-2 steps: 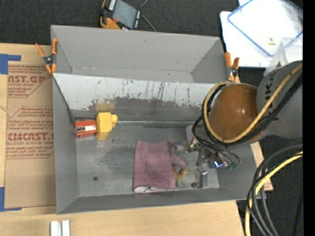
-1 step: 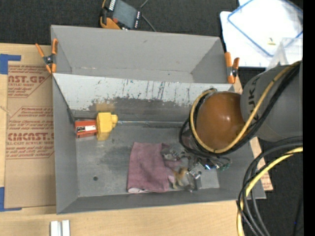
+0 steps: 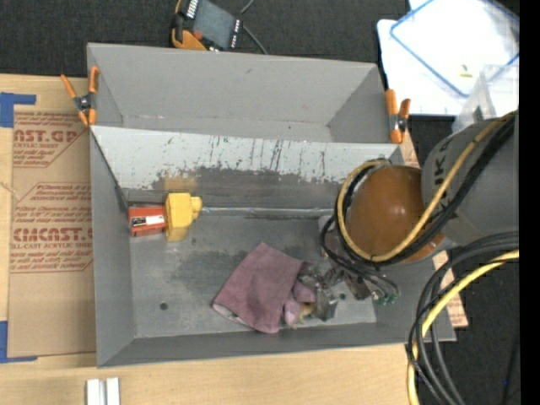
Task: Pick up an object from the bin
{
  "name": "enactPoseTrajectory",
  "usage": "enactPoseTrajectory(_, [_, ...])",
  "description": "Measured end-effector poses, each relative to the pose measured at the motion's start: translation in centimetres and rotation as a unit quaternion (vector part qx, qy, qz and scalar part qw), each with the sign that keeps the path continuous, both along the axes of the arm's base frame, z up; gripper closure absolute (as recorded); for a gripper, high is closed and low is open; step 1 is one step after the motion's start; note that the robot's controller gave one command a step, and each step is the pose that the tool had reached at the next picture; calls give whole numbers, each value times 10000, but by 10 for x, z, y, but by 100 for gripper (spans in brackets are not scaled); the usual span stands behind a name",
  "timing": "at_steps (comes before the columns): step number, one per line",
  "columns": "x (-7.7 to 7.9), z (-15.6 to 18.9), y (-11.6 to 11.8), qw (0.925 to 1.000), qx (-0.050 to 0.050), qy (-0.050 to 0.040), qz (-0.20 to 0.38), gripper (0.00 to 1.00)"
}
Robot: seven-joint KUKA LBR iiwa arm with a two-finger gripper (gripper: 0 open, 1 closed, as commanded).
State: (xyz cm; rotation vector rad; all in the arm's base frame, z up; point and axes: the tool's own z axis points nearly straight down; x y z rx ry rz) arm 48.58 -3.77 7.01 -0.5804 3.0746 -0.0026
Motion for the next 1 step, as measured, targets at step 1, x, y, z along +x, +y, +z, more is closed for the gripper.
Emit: enactPoseTrajectory(1, [0,0,0,10000,0,0,2,100])
